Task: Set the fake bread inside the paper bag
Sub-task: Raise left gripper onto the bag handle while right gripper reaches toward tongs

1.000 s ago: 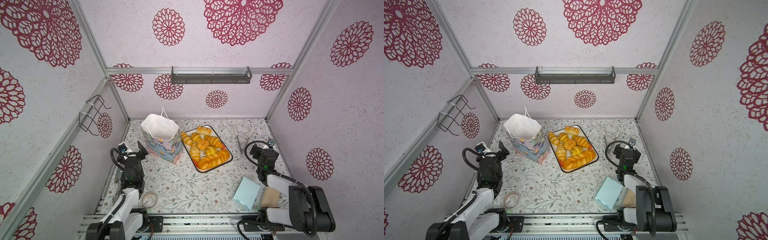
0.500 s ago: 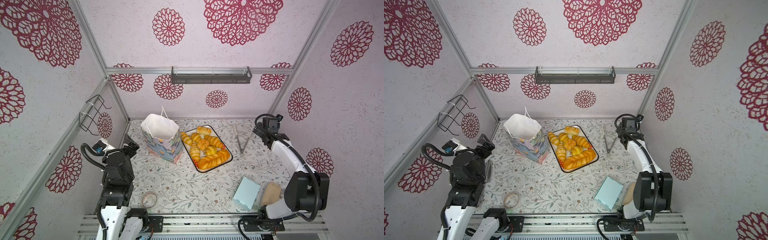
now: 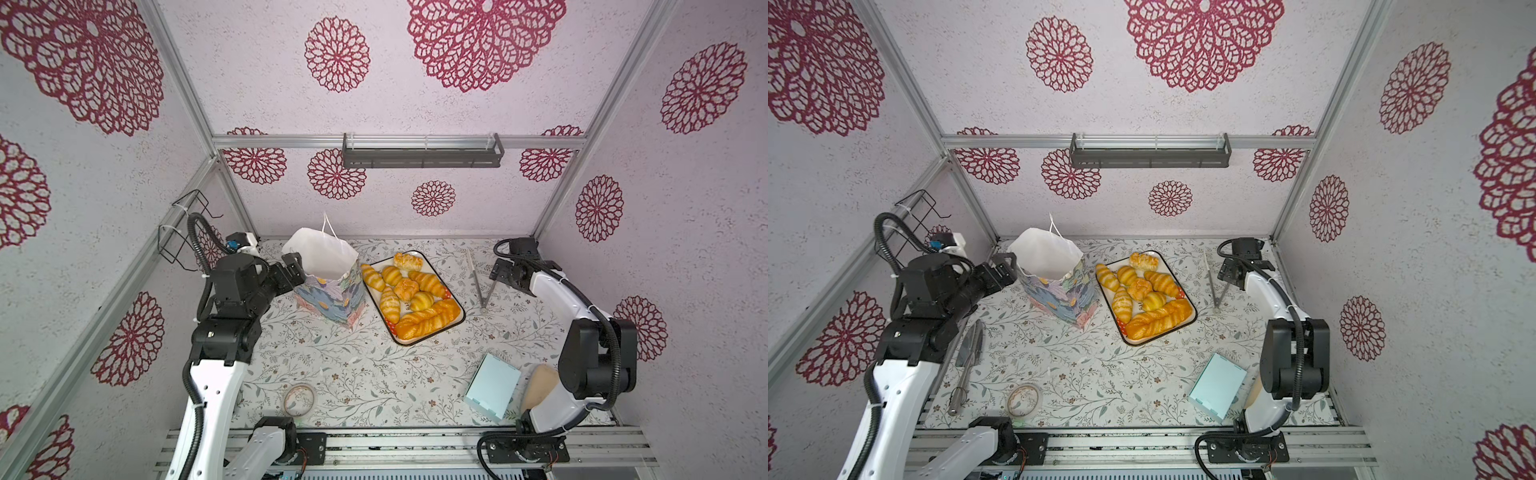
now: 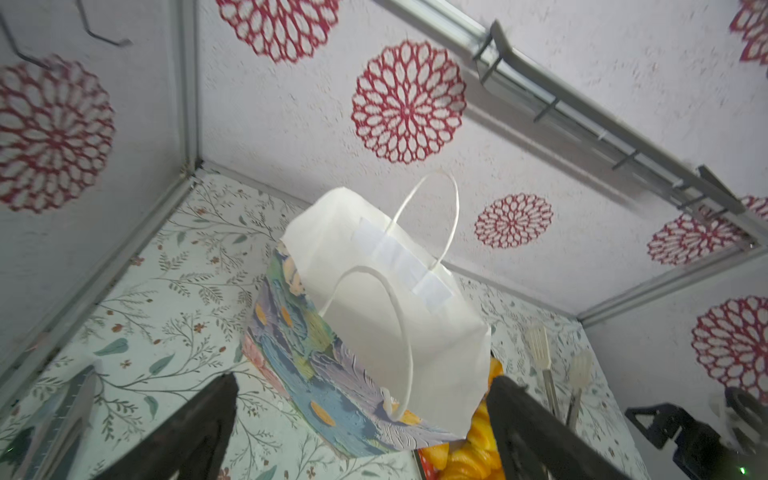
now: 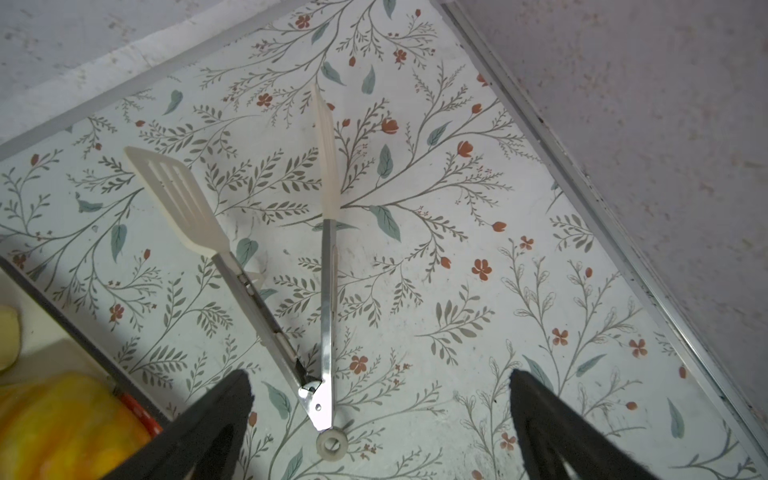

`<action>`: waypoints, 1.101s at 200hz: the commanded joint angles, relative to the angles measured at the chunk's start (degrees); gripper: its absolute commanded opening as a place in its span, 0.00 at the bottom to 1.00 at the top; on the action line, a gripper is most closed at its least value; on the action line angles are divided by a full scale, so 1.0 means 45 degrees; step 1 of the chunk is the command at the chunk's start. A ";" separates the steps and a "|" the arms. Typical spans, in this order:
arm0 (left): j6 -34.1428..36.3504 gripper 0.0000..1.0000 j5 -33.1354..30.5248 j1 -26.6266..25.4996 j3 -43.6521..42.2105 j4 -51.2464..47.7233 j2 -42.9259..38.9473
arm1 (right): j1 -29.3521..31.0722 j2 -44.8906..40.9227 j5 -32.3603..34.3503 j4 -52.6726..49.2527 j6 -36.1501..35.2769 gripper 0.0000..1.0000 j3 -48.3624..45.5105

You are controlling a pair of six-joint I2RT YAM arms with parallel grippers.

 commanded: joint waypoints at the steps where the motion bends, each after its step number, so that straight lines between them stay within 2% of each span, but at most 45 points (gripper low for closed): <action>1: 0.0498 0.97 0.1581 -0.0093 0.0314 -0.0670 0.0752 | 0.0309 0.0020 -0.0072 -0.0154 -0.0386 0.99 0.0193; 37: 0.0829 0.99 0.1417 -0.0067 0.0244 -0.0191 0.1447 | 0.0392 -0.0140 -0.0108 -0.0148 -0.0447 0.99 -0.0032; 52: 0.0954 0.87 0.1447 -0.0073 0.0187 0.0036 0.1475 | 0.0412 -0.0201 -0.0152 -0.0098 -0.0466 0.99 -0.0189; 79: 0.1108 0.58 0.1445 -0.0064 0.0130 0.0169 0.1424 | 0.0412 -0.0141 -0.0096 -0.0073 -0.0485 0.99 -0.0369; 127: 0.1409 0.30 0.1186 -0.0069 -0.0228 0.0445 0.0950 | 0.0410 0.0607 -0.0170 -0.0031 -0.0612 0.99 -0.0191; 172: 0.1713 0.15 0.0416 -0.0054 -0.0227 0.0383 0.0711 | 0.0371 0.1704 -0.0806 0.0132 -0.1020 0.99 0.0438; 220: 0.1853 0.14 -0.0155 0.0024 -0.0256 0.0432 0.0781 | 0.0351 0.2832 -0.1070 0.0055 -0.1347 0.99 0.1286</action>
